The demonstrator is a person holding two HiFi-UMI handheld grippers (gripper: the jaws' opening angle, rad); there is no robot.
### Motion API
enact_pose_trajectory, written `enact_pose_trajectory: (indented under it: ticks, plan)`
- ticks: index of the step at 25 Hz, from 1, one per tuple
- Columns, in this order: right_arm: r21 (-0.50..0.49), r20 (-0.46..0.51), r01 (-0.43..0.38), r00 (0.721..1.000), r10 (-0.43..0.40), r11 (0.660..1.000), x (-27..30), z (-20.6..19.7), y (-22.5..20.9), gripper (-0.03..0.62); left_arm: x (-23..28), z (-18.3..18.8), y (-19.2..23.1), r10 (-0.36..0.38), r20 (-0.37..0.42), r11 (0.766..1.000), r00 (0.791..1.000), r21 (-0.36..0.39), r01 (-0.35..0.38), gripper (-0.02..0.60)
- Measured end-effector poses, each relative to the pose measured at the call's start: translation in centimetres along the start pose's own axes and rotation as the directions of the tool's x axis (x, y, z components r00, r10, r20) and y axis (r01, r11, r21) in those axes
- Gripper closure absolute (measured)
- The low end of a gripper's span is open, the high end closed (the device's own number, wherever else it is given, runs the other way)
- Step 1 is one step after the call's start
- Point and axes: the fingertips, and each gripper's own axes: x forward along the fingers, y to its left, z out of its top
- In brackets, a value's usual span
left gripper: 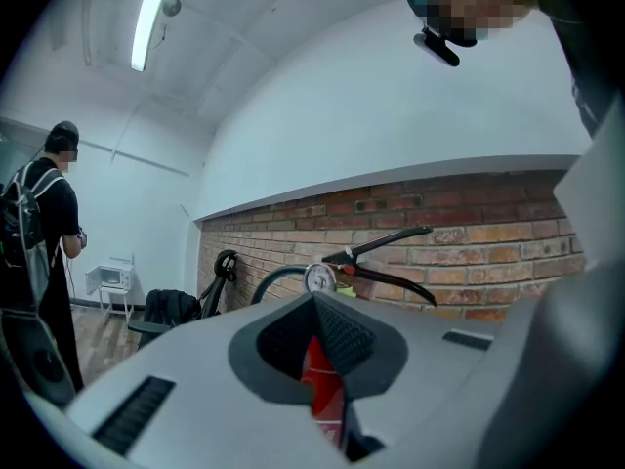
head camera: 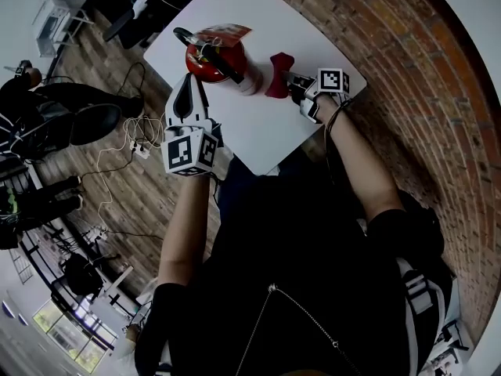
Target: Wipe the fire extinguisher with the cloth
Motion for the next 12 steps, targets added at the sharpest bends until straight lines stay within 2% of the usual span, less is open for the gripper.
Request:
enact_pose_trajectory:
  ticks: [8,12]
  plan:
    - [0.002,-0.042,0.108,0.993,-0.108,0.994,2.9,-1.9,-6.7,0.525,-2.1,-1.0,0.1,0.007,-0.007,1.000,1.000,0.004,-0.007,0.574]
    - [0.016,-0.022,0.149,0.989,-0.149,0.989,4.2,-2.6,-9.2,0.525,-3.0,-1.8,0.0,0.007,-0.014,1.000,1.000,0.009,-0.007,0.574]
